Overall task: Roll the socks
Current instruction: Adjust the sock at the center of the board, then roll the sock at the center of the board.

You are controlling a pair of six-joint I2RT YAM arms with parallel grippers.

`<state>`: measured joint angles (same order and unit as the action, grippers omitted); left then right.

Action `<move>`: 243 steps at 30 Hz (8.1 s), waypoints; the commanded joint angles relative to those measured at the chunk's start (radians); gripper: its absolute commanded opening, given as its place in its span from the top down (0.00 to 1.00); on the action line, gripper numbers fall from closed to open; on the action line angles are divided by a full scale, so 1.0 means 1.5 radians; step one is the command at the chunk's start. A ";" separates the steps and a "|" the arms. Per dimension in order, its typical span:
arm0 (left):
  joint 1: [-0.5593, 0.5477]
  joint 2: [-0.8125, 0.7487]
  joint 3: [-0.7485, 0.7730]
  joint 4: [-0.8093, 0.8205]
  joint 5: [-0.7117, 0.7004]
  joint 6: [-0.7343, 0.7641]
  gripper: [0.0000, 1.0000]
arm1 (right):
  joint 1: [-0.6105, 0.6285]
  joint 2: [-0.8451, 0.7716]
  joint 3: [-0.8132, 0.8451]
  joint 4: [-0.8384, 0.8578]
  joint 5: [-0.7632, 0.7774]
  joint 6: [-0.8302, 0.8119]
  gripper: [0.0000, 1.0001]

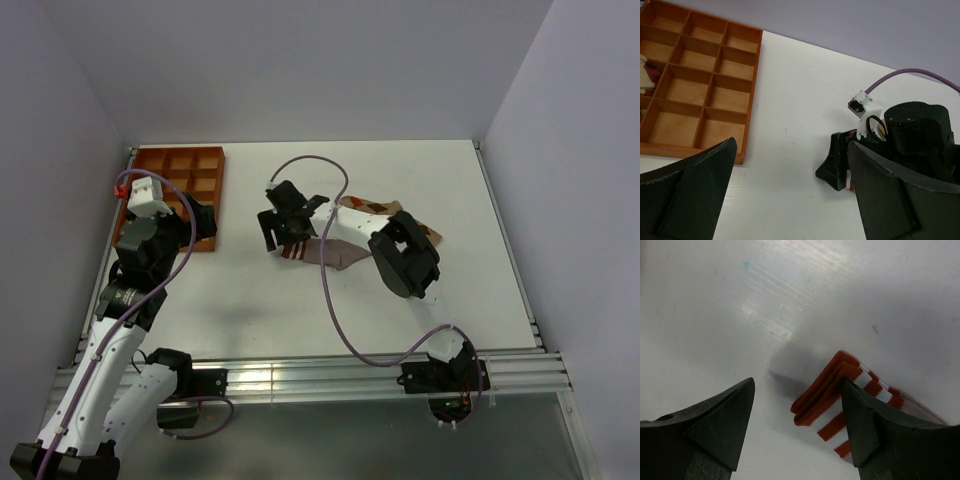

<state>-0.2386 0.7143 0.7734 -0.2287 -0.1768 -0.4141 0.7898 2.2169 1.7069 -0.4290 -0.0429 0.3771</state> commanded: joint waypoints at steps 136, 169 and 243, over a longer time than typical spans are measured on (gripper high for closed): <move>0.005 0.022 0.008 0.027 0.068 -0.013 0.01 | 0.104 -0.244 -0.365 -0.001 0.052 -0.327 0.52; -0.008 0.042 -0.117 0.035 0.166 -0.242 0.00 | 0.047 -0.081 -0.135 -0.071 -0.229 -0.173 0.82; -0.174 0.456 -0.255 0.404 0.148 -0.446 0.60 | -0.076 0.047 -0.086 -0.063 -0.497 -0.041 0.76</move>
<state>-0.4896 1.3861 0.3588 0.3759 0.0620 -1.0863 0.6796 2.2589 1.5654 -0.5381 -0.8463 0.3256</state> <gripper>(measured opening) 0.404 0.236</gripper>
